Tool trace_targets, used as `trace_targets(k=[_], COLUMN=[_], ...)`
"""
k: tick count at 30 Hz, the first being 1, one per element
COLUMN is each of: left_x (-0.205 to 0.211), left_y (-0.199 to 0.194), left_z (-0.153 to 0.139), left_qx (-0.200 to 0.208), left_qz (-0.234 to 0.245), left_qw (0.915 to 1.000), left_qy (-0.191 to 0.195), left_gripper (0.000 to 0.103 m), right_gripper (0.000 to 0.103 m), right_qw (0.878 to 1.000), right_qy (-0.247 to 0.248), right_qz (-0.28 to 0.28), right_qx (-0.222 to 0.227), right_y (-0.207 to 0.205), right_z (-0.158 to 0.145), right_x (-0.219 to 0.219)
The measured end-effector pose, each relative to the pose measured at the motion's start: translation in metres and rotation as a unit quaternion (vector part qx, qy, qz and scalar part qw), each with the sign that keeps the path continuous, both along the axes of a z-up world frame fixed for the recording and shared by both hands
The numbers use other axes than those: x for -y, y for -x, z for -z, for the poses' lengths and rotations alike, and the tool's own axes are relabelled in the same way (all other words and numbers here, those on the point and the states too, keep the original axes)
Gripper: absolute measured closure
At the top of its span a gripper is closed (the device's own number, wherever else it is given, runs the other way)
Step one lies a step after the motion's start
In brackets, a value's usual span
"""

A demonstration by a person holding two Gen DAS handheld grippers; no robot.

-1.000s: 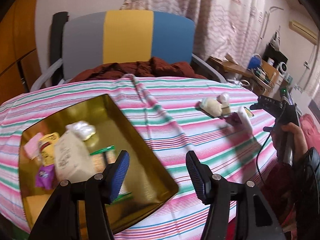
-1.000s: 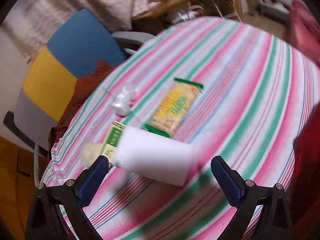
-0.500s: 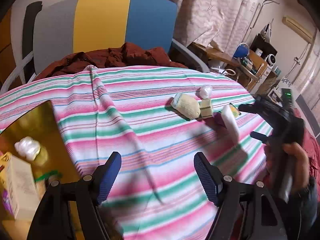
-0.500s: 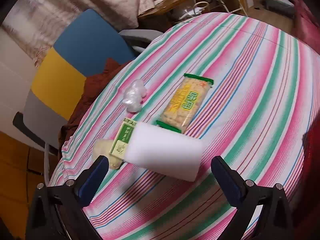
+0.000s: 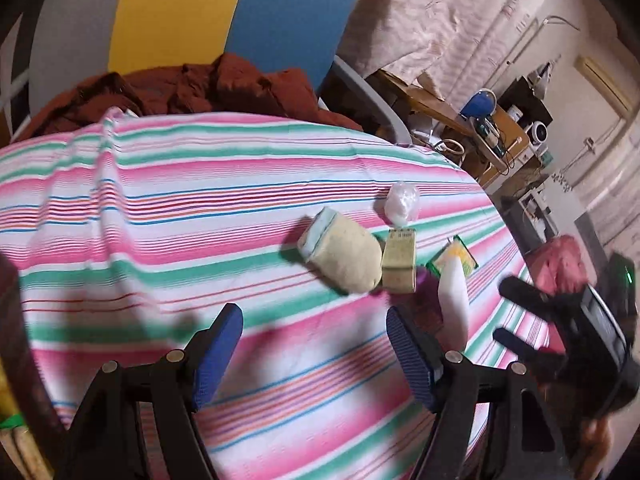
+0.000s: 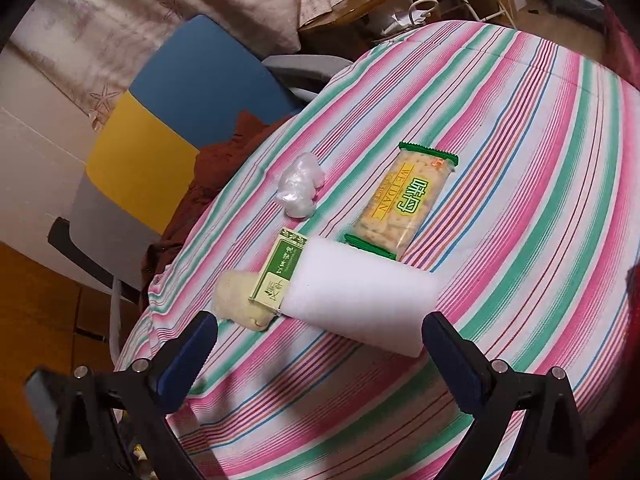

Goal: Organize objects
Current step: 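Grasp the cream sock with blue cuff with the left tool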

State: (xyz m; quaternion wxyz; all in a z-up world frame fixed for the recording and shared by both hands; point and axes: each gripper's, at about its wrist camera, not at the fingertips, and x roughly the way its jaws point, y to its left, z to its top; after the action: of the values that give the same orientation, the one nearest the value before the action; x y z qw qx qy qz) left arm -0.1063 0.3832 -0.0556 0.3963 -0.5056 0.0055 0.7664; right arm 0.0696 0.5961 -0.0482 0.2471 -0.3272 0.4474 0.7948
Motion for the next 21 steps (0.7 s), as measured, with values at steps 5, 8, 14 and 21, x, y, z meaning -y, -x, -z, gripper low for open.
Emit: trace_targets(k=[5, 8, 14, 21], left_x=[-0.023, -0.036, -0.068, -0.095], left_y=[0.020, 0.029, 0.046, 0.042], left_z=[0.015, 0.020, 0.035, 0.049], left_qx=[0.047, 0.068, 0.094, 0.067], left_qz=[-0.011, -0.023, -0.049, -0.029], left_qw=[0.9988, 0.9970, 0.9941, 0.9970], left_qy=[-0.011, -0.027, -0.025, 0.024], left_gripper=[0.036, 0.036, 0.036, 0.033], right_gripper=[0.000, 0.000, 0.000, 0.000], right_qw=[1.000, 1.000, 1.000, 1.000], right_qy=[0.009, 0.012, 0.013, 0.020], right_qz=[-0.003, -0.009, -0.015, -0.004], right_qx=[-0.005, -0.006, -0.005, -0.003], right_y=[0.002, 0.004, 0.006, 0.004], right_z=[0.002, 0.003, 0.004, 0.008], right_x=[-0.001, 0.000, 0.001, -0.004])
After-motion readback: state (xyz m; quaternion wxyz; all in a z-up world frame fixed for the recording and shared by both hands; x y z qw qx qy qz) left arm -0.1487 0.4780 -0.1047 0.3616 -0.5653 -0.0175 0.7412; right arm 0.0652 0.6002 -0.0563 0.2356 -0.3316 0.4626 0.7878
